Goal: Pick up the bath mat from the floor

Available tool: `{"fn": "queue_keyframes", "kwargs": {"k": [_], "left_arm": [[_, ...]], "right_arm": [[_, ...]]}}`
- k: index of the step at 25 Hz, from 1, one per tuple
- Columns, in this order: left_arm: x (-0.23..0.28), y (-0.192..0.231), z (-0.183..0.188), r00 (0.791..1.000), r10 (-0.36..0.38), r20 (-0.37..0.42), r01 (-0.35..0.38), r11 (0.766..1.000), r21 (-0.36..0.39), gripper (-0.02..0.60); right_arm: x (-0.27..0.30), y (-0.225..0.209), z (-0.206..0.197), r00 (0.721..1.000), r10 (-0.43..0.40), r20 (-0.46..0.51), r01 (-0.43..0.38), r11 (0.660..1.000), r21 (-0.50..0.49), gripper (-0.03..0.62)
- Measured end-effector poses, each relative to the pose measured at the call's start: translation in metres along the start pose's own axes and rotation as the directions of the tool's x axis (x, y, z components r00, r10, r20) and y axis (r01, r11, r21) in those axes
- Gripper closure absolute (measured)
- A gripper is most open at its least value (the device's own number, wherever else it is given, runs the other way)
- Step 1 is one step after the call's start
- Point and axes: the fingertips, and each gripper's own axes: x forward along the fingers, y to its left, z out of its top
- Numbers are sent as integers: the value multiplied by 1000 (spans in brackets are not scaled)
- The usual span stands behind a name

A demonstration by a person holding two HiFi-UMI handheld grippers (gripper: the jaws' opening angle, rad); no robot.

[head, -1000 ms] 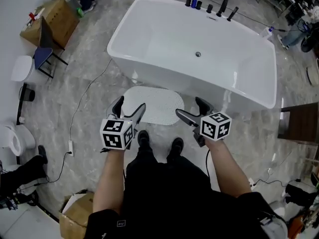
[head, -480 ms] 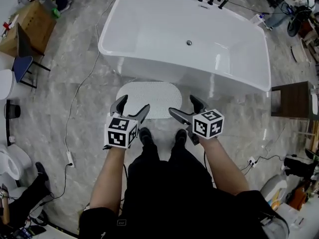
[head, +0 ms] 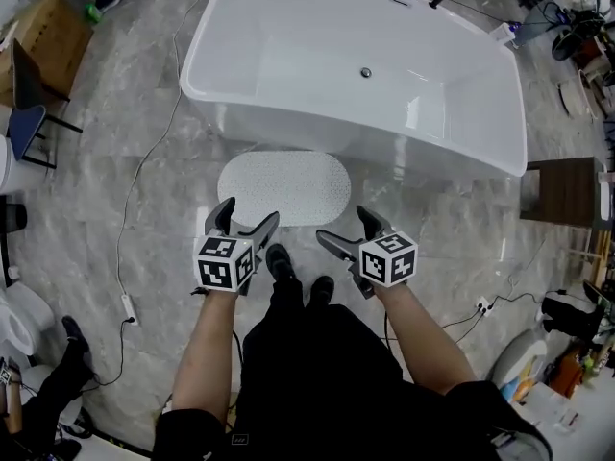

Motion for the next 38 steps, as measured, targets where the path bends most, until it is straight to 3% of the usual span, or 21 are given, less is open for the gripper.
{"fn": "queue_keyframes", "kwargs": {"k": [11,19,24,33,38], "left_arm": [[52,16,-85,991,36,-132,-42,998,-44,153],[95,30,-143,986,25,-167,-33,998,-49,153],[125,56,-175,984,59,-171,-67,997,-42,153],[172,87,-219,970,137,-200,-144,989,-23,157],[202,98,-251,958,163,-237,-155,987,52,253]], "right_arm": [[49,-60,-52,1000,-2,-25,3,998,56,79],[84,-103,-90,999,-35,-34,37,998,59,79],[101,-142,-120,995,-76,-61,80,994,68,79],[152,-172,-152,997,-44,-61,48,997,63,79],[184,-187,-172,998,-21,-60,24,998,51,79]]}}
